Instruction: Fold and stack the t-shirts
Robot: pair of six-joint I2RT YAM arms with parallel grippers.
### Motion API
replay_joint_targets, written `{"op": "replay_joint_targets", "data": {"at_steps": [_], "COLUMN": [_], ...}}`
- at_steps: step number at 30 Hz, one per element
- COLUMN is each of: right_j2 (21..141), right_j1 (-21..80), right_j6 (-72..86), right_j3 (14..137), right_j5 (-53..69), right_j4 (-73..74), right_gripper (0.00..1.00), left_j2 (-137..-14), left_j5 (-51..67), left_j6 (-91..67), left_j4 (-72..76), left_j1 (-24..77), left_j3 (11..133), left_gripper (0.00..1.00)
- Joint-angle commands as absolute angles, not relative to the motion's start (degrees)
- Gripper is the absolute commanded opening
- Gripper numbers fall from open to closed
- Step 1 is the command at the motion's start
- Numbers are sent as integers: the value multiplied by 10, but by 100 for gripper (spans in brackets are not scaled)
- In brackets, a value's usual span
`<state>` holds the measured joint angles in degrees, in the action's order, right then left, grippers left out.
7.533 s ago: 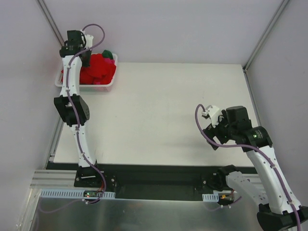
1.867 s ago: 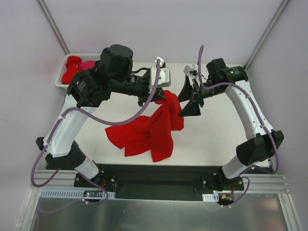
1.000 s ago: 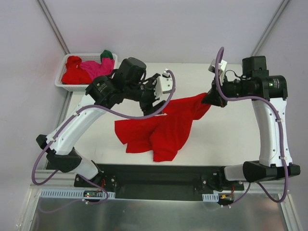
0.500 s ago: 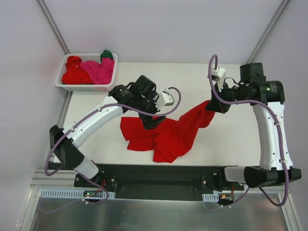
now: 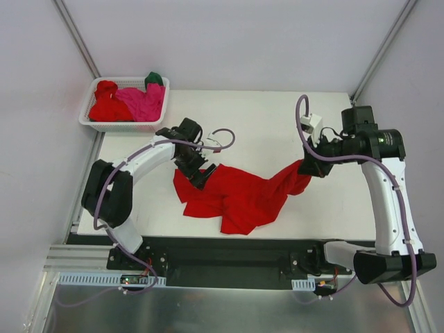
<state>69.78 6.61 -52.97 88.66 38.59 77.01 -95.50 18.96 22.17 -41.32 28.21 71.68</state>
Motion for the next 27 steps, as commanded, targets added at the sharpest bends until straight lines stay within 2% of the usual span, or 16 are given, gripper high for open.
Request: {"op": "replay_joint_targets", "data": {"at_steps": [1,12,23,27], "right_j2": [674,657,651,657], "right_j1": [64,65,65,65], "right_j6": [-532,-540,-546,-546], "right_j3": [898,887,887,889], "right_j5": [396,403,402,404], "right_j4": [794,806,815,815], "right_gripper": [1,1,1,1], "left_j2": [-983,-1084,-1120,-1117], "left_j5": [201,168,177,178], "left_j6": [238,256,253,249], "left_j4": [-371,-367,-362,-361], "left_j1": [269,201,178,178], "left_j3": [710,797,775,763], "left_gripper": [99,99,99,92]}}
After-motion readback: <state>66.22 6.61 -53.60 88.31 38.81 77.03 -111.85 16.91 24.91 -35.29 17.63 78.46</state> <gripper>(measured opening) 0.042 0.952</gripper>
